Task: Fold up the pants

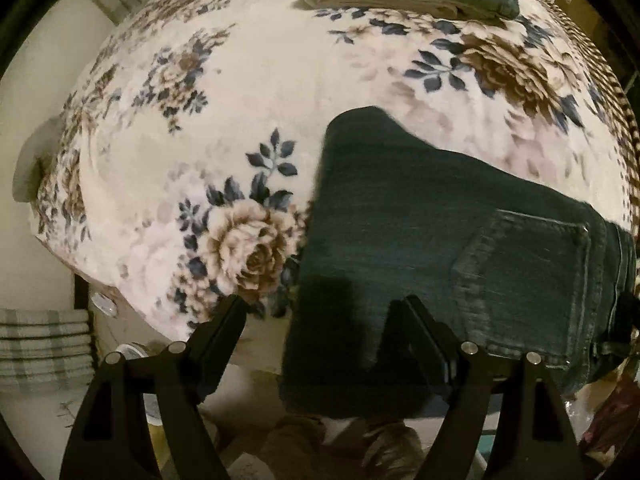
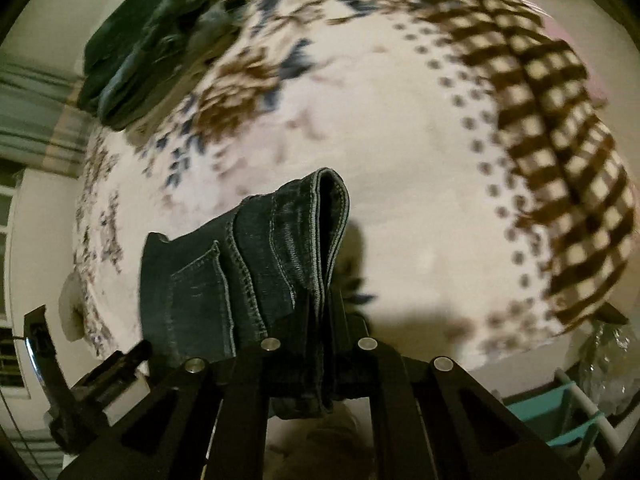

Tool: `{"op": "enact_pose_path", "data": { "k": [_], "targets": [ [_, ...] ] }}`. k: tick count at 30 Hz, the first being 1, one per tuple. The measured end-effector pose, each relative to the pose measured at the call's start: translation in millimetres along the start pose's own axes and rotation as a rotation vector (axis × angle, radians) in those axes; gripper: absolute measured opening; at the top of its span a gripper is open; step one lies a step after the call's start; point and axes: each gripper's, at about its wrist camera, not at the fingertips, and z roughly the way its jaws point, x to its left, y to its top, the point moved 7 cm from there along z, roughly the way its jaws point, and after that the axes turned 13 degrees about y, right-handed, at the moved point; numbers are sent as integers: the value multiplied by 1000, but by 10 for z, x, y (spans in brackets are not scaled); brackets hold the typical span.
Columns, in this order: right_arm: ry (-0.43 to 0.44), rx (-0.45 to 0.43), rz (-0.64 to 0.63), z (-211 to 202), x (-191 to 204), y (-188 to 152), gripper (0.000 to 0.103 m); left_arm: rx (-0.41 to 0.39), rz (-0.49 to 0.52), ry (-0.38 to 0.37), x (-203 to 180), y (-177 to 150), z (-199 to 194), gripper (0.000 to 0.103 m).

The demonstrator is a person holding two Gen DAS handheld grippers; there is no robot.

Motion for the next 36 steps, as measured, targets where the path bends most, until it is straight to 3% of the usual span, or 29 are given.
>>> {"op": "enact_pose_path", "data": {
  "k": [9,12,15,19,21,25,30,32,33,36],
  "targets": [
    [-25,82,80,356,-390,-104,12,58,-42,-96,-23,52,300,78],
    [78,93,167,394,-466,-82,29,101,-60,-153,-49,45,438,83],
    [157,88,226,346,-492,-115,58,142,-91,-201,-54,31,557,89],
    [179,158,244,467,-497,-368,79,148,-97,-220,-72,14,616,94],
    [176,199,260,609,-516,-495,79,144,-88,-226,-94,3,622,94],
    [278,231,357,897,-555,-623,79,148,-79,-239,-95,30,658,95],
    [315,236,332,1025,-466,-603,79,153,-76,-255,-103,41,714,97],
    [312,216,287,1017,-397,-564,70,150,-78,-258,-102,46,721,97],
    [319,210,267,994,-344,-549,54,150,-79,-256,-97,47,733,97],
    [282,200,215,951,-222,-458,43,148,-86,-262,-87,40,750,97]
  ]
}}
